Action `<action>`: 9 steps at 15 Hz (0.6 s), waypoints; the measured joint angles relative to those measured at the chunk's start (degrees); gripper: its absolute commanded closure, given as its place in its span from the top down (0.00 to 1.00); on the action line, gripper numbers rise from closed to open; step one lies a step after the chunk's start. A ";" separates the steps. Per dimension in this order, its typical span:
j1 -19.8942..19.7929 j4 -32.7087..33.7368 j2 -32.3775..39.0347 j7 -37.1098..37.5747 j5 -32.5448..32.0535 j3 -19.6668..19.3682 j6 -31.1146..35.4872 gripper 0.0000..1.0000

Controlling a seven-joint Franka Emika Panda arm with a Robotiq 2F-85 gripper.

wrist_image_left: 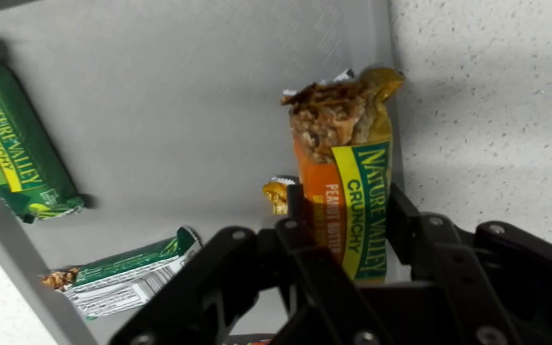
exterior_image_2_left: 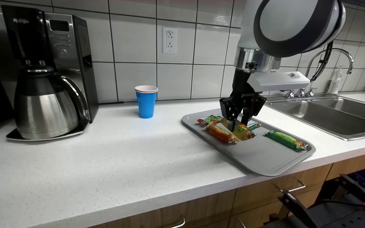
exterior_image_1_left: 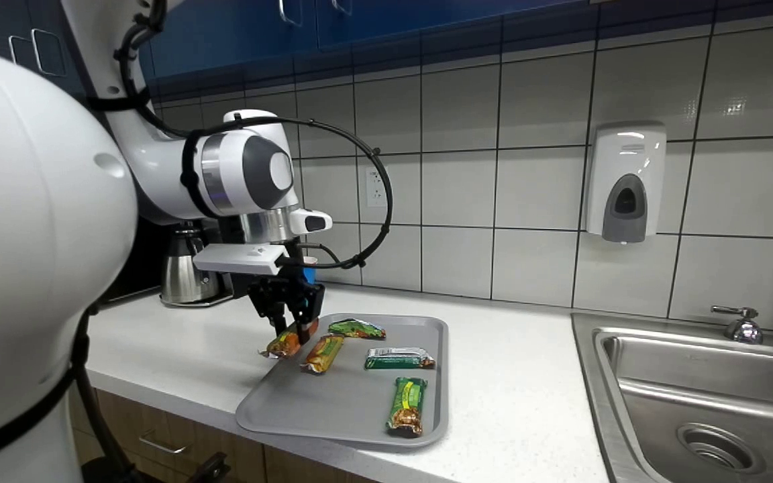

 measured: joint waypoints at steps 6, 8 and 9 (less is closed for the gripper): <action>-2.53 -0.11 -0.01 4.68 -0.79 0.00 -0.20 0.18; -2.75 -0.11 0.05 5.71 -0.79 0.00 -0.32 0.18; -2.89 -0.12 0.11 6.21 -0.79 0.00 -0.39 0.18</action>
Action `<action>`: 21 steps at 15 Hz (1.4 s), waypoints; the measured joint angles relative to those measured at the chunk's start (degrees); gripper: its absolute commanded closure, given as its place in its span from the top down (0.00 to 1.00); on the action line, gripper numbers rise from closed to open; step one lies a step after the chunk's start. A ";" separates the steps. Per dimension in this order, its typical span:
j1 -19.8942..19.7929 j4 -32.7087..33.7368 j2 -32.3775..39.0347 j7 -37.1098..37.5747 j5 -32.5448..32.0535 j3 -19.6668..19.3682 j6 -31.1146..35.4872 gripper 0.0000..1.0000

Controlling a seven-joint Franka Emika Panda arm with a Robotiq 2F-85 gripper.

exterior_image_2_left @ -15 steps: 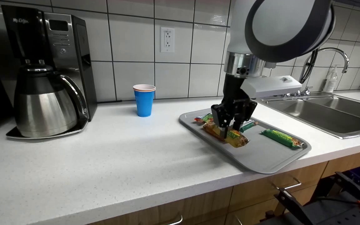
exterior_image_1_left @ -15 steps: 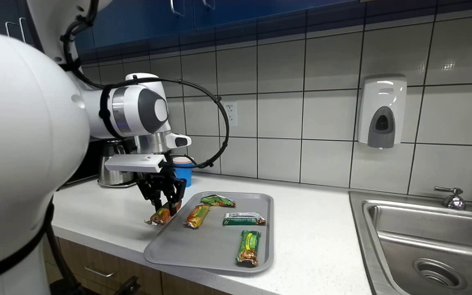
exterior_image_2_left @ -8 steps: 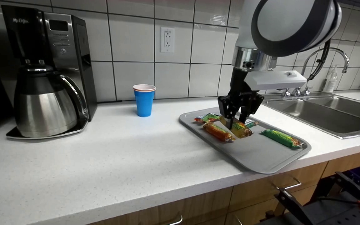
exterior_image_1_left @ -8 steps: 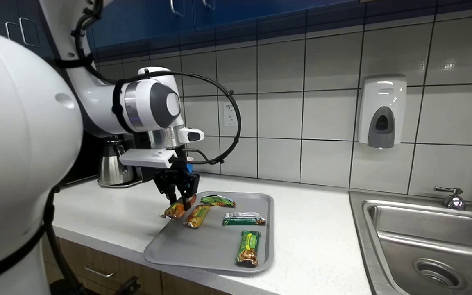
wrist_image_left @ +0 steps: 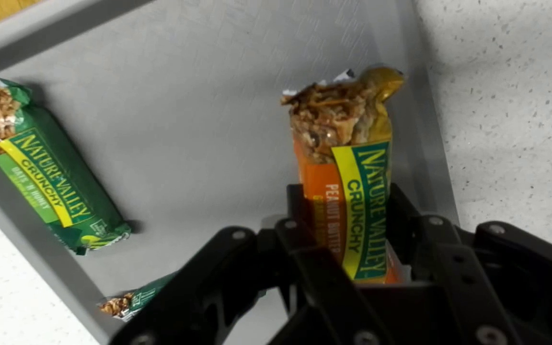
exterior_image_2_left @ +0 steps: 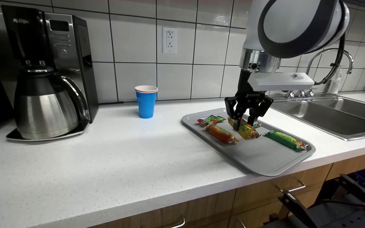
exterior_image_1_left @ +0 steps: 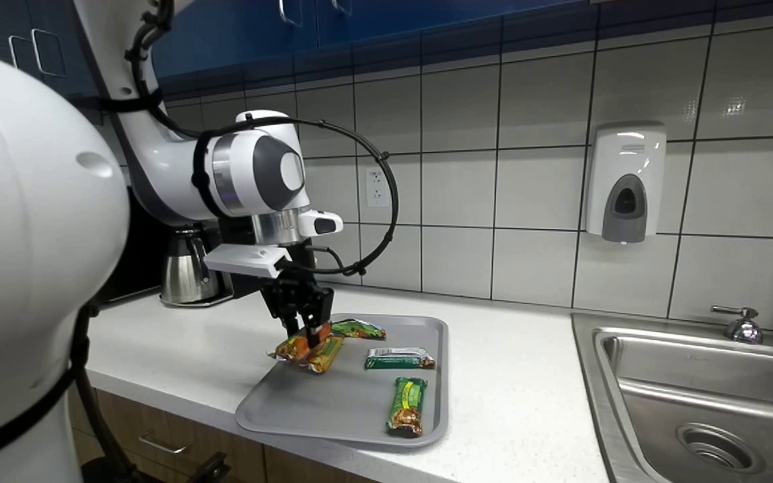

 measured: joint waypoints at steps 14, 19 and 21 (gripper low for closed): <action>-2.93 -0.12 1.53 2.42 -0.02 -2.29 -1.76 0.18; -3.51 -0.12 4.05 2.67 -1.27 -3.98 -1.55 0.18; -3.50 -0.12 5.07 3.01 -2.00 -4.51 -1.32 0.18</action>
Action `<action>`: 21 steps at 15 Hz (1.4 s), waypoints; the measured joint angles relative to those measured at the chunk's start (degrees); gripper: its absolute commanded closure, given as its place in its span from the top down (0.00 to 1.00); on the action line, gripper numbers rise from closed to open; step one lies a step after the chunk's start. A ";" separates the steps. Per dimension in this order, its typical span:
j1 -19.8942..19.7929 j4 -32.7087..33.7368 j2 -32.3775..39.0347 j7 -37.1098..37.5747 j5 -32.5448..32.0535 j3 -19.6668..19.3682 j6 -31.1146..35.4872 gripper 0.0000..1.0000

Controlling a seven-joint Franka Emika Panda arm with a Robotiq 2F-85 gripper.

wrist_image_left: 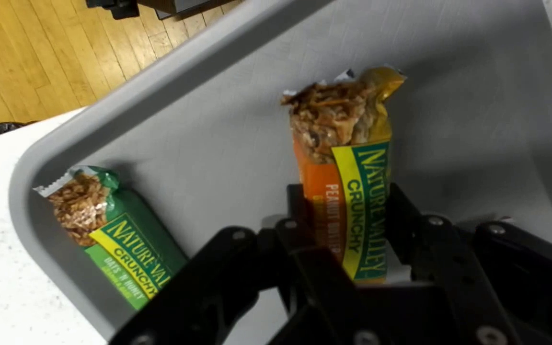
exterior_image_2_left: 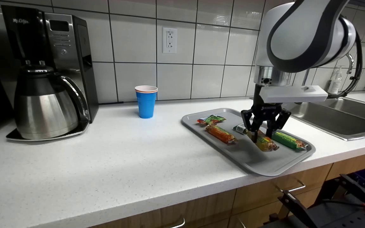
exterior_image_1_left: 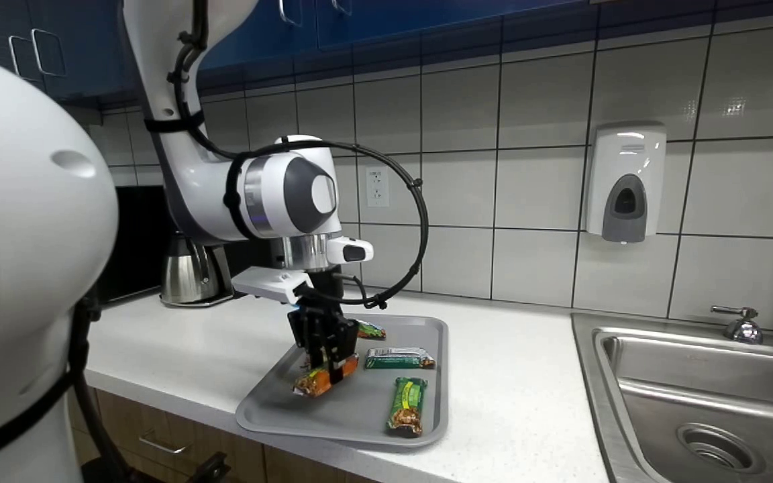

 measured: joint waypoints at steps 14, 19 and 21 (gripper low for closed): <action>1.30 0.03 4.12 0.11 -0.49 -2.53 4.06 0.96; 2.12 0.15 4.11 0.11 -0.74 -3.00 4.08 1.00; 2.32 0.20 3.97 0.30 -1.51 -3.02 4.07 1.00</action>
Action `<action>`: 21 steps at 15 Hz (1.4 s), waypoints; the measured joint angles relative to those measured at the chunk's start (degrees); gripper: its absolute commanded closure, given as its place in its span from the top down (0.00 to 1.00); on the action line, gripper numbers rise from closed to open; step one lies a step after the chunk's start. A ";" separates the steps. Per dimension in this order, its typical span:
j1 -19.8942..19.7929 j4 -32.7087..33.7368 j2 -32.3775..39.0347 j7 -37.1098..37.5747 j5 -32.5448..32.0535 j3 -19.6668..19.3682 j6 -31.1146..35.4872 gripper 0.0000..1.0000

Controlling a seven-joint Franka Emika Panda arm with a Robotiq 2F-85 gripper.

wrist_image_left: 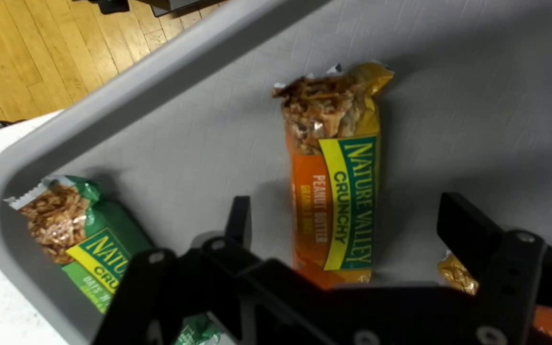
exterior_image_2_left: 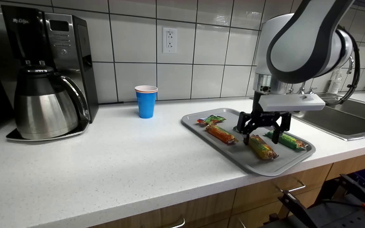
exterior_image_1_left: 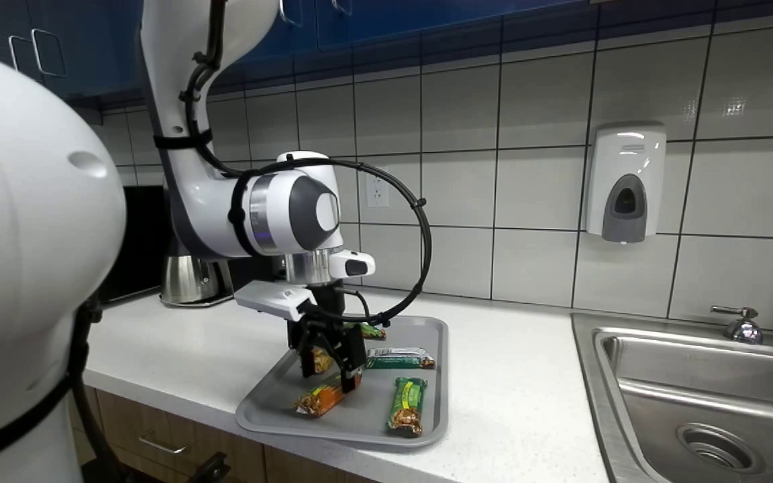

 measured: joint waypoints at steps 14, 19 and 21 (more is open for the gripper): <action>1.65 0.00 -9.07 -0.07 -0.39 3.69 -0.09 1.00; 1.62 -0.01 -13.12 -0.08 -0.16 5.37 -0.17 1.00; 1.57 0.00 -13.88 -0.19 0.21 5.76 -0.18 1.00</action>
